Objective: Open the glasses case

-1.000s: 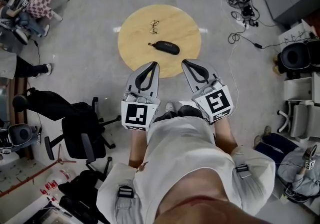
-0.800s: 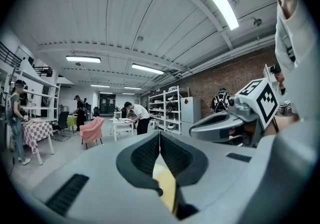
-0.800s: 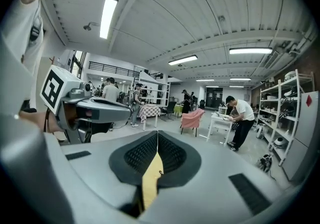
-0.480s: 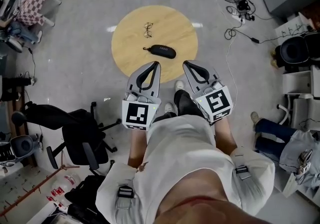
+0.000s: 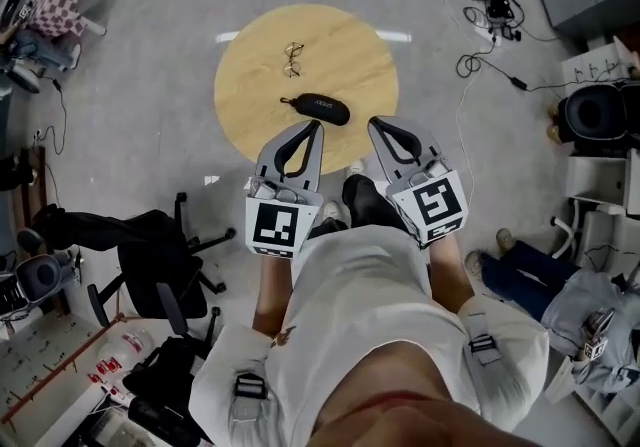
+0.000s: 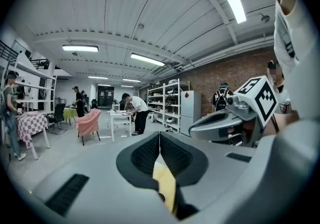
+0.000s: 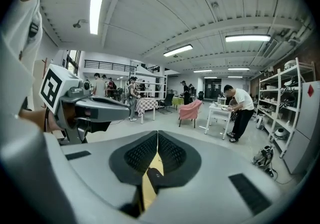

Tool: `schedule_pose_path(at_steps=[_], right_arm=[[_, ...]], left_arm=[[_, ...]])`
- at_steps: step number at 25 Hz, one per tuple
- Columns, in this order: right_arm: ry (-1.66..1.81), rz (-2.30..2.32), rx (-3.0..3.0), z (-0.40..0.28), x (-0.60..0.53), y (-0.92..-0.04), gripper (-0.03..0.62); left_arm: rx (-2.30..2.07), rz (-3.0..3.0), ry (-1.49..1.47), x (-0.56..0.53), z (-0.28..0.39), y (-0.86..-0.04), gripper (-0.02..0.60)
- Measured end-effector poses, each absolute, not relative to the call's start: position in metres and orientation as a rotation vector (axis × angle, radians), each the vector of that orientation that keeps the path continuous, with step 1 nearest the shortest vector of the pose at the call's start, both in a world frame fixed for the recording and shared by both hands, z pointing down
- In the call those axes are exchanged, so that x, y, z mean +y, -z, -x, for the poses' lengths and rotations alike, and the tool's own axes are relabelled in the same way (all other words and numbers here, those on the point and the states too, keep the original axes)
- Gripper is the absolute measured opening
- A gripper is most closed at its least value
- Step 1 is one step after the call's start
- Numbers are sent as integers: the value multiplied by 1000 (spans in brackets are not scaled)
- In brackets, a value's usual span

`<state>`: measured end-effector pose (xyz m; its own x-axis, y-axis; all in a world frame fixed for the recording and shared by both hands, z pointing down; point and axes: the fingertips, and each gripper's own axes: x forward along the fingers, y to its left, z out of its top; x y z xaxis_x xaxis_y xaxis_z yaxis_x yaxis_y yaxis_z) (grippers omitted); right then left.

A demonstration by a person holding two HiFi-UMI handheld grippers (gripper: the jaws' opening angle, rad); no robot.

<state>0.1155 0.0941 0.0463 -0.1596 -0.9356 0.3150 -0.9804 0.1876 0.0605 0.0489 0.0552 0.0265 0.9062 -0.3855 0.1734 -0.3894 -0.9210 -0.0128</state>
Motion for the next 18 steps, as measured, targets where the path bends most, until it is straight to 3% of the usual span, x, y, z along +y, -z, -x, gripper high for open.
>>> schedule_pose_path(at_steps=[18], right_arm=[[-370, -1608, -2274, -178, 4, -157, 20]], left_arm=[[-844, -2879, -467, -33, -113, -148, 20]])
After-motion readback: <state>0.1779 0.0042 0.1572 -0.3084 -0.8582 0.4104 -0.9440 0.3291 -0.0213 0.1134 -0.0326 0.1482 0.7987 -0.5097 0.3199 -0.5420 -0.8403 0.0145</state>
